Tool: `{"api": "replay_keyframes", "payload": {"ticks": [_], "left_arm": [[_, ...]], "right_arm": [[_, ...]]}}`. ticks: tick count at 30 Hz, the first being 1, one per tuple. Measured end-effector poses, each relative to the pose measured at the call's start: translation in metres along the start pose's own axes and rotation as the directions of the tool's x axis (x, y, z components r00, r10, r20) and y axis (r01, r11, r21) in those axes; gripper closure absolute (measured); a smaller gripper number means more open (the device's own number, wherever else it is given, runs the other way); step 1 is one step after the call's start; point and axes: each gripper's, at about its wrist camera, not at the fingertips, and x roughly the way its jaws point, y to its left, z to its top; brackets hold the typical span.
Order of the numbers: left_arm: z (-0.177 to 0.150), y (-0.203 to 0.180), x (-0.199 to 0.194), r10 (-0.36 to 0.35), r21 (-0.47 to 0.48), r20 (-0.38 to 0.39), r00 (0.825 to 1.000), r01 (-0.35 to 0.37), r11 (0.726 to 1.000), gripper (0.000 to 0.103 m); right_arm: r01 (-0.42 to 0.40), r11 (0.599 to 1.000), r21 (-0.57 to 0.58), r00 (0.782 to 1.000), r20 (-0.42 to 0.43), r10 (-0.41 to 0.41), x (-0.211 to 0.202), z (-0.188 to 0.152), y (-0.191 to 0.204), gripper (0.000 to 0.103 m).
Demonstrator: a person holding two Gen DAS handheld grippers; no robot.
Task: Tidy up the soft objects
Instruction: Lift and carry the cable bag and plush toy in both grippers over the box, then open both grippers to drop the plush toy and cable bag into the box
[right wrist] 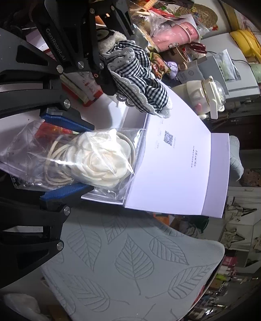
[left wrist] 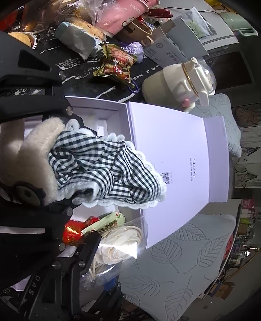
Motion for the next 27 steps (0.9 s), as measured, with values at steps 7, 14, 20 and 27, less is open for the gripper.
{"api": "replay_keyframes", "payload": {"ticks": [7,14,20,27], "left_arm": [[0.002,-0.002,-0.003,0.016,0.005,-0.008,1.0,-0.016,1.0,0.056],[0.006,0.004,-0.011,0.023,-0.054,-0.021,1.0,-0.024,0.998,0.053],[0.012,0.005,-0.023,0.037,-0.074,-0.012,0.999,-0.038,0.997,0.052],[0.019,0.0,-0.047,0.073,-0.062,0.046,0.996,-0.07,0.996,0.03]], "right_arm": [[0.004,1.0,-0.006,1.0,-0.01,-0.004,0.002,0.001,0.004,0.043],[-0.007,1.0,0.005,1.0,-0.011,0.007,-0.006,0.0,0.004,0.035],[0.007,1.0,0.007,1.0,0.008,-0.007,-0.021,0.001,0.003,0.03],[0.027,0.999,0.021,0.999,0.036,-0.028,-0.043,0.004,0.0,0.03]]}}
